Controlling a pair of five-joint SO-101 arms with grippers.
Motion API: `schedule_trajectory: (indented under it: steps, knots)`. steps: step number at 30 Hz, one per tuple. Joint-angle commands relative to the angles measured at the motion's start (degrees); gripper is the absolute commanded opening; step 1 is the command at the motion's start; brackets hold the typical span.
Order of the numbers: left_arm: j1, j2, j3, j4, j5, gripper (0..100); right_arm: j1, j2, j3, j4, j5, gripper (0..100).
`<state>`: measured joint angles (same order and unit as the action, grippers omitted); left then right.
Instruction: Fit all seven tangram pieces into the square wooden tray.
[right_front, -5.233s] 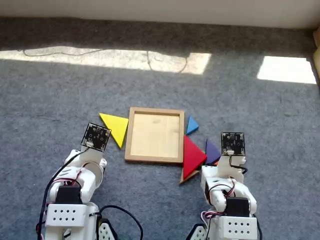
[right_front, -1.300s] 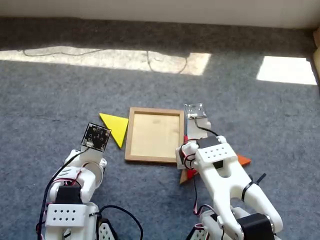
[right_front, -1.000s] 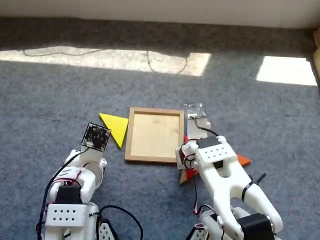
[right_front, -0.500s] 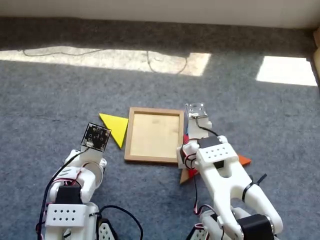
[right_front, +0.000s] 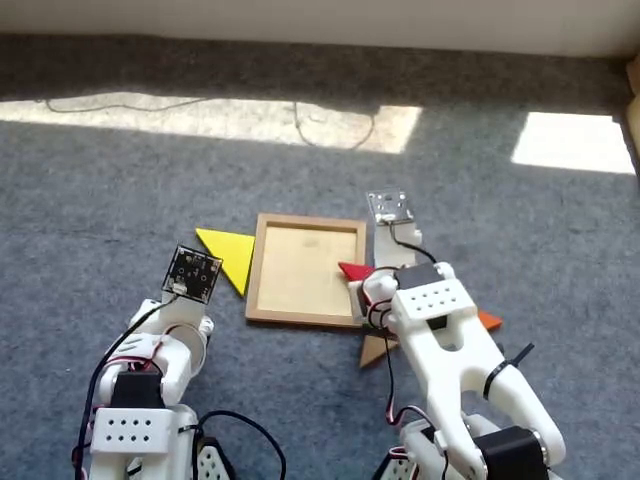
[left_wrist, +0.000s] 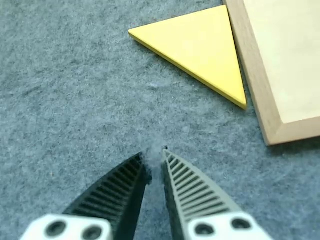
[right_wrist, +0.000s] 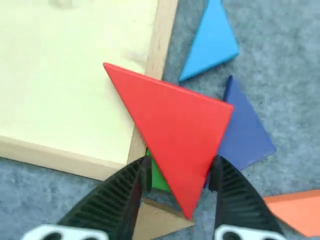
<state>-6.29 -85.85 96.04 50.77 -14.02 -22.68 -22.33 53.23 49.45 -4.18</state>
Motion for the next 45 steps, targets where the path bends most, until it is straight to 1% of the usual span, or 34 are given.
schedule_trajectory:
  steps: [1, 7, 11, 13, 22, 26, 30, 35, 45]
  knots:
    - [0.31, -0.48, 1.71, 0.26, 0.26, 5, -0.04, -0.4, -4.7, -0.66, 0.18, 18.7]
    - [0.31, -0.48, 1.71, 0.26, 0.26, 5, -5.32, 0.31, -5.85, -1.01, 0.18, 18.5]
    - [0.31, -0.48, 1.71, 0.26, 0.26, 5, -6.37, 0.22, -5.93, -1.01, 0.18, 18.4]
    - [0.31, -0.48, 1.71, 0.26, 0.26, 5, -5.76, -0.31, -6.11, -1.01, 0.18, 18.4]
    - [0.31, -0.48, 1.71, 0.26, 0.26, 5, 4.35, -0.13, -10.59, -0.75, 0.18, 18.4]
    - [0.31, -0.48, 1.71, 0.26, 0.26, 5, 6.64, 0.22, -10.24, -0.92, 0.35, 18.4]
    - [0.31, -0.48, 1.71, 0.26, 0.26, 5, 7.25, 0.31, -9.71, -0.84, 0.44, 18.3]
    - [0.31, -0.48, 1.71, 0.26, 0.26, 5, 5.14, 0.31, -5.58, -1.01, 0.53, 18.3]
    - [0.31, -0.48, 1.71, 0.26, 0.26, 5, -2.68, 0.4, -3.82, -1.1, 0.18, 18.3]
